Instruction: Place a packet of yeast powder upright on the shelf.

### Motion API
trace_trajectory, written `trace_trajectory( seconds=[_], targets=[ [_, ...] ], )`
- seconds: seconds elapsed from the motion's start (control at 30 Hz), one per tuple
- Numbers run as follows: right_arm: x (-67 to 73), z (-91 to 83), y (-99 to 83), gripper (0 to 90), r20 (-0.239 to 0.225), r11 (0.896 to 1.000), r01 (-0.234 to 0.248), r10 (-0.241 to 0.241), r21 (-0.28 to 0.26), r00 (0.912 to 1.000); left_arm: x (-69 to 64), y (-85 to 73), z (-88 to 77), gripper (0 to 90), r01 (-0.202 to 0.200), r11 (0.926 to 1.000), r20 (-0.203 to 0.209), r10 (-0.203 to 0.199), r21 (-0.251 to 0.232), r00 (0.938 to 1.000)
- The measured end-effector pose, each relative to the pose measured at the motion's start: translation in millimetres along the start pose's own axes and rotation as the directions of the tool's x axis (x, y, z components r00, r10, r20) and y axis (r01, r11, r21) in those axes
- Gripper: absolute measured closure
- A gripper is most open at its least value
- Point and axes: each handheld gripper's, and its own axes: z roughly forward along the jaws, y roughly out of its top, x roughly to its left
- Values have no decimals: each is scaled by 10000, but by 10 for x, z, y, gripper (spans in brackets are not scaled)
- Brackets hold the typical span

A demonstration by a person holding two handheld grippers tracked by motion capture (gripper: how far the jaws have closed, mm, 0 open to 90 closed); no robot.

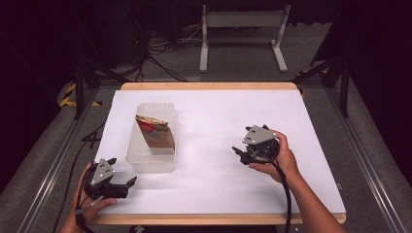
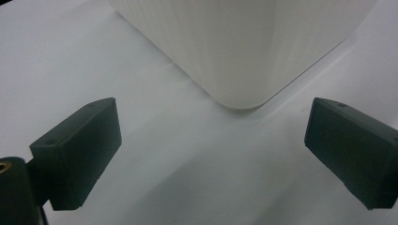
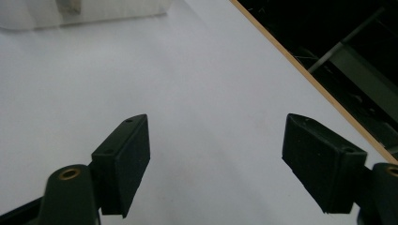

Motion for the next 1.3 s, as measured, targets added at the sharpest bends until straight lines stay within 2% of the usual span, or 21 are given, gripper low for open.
trace_trajectory(
  seconds=[0.27, 0.8, 1.17, 1.3],
  targets=[
    [-64, -101, -195, 235, 203, 9994, -354, 354, 9, 9992, 11, -2, -6, 50, 31, 10000, -32, -31, -24, 10000],
    [-104, -337, -612, 217, 441, 9958, -779, 757, 485, 9962, 16, -5, -10, 50, 55, 10000, -68, -56, -17, 10000],
    [-126, -456, -865, 185, 698, 9908, -1149, 1100, 717, 9915, 11, 19, 3, 50, 58, 9999, 8, -58, -83, 10000],
    [-127, -519, -976, 169, 905, 9868, -1531, 1479, 531, 9849, 13, 28, 2, 50, 22, 9999, 27, -21, -133, 10000]
  ],
)
